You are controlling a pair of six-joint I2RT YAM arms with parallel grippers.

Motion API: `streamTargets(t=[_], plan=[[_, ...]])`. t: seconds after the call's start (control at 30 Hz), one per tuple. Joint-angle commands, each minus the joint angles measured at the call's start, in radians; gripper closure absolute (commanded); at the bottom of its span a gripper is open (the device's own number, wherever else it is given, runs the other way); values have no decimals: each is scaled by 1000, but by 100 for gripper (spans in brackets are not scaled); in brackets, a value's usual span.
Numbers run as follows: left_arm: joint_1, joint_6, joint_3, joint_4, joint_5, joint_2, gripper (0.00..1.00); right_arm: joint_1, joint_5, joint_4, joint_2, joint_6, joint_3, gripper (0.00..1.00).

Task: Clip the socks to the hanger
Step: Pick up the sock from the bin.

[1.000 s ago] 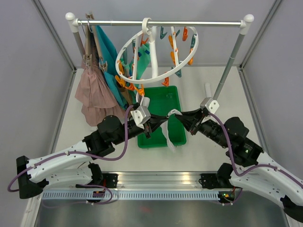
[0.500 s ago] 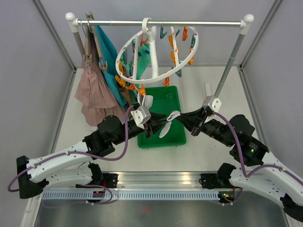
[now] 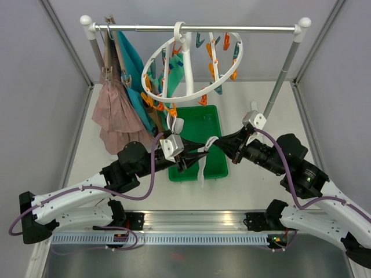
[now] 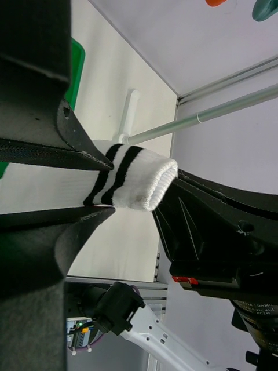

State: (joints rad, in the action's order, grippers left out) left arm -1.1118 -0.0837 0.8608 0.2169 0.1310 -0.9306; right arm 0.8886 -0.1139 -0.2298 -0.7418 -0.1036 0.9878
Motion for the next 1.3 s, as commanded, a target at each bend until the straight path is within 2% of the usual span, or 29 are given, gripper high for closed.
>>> streamTargets(t=[0.0,0.27,0.67,0.73,0.77,0.83,0.93,0.97,1.03,1.07,1.13,1.17,1.27], plan=[[1,-39,-2,53,33,15,63,6,11,-6,-8,-24,48,100],[1,-50,4,72,-63,-14,63,6,-43,-9,-10,-33,48,100],[1,-54,-8,113,-99,-30,64,7,-119,-13,-16,-38,51,100],[1,-54,-9,116,-96,-31,69,7,-116,-14,-16,-36,52,100],[1,-54,-11,121,-96,-31,82,7,-115,-14,-18,-35,54,100],[1,-51,-13,122,-96,-31,95,7,-112,-22,-19,-31,57,100],[1,-53,-13,121,-100,-31,98,7,-102,-26,-21,-30,58,99],[1,-54,-19,124,-100,-31,98,6,-90,-26,-18,-28,57,96],[1,-54,-26,125,-120,-25,98,7,-34,-26,-11,-30,55,77],[1,-56,-34,124,-126,-25,98,7,-15,-23,-1,-28,55,63],[1,-54,-42,125,-160,-16,98,7,32,-13,10,-18,57,54],[1,-53,-49,125,-175,-13,98,7,42,-6,21,-1,60,45],[1,-47,-62,119,-188,3,98,7,66,23,31,56,69,38]])
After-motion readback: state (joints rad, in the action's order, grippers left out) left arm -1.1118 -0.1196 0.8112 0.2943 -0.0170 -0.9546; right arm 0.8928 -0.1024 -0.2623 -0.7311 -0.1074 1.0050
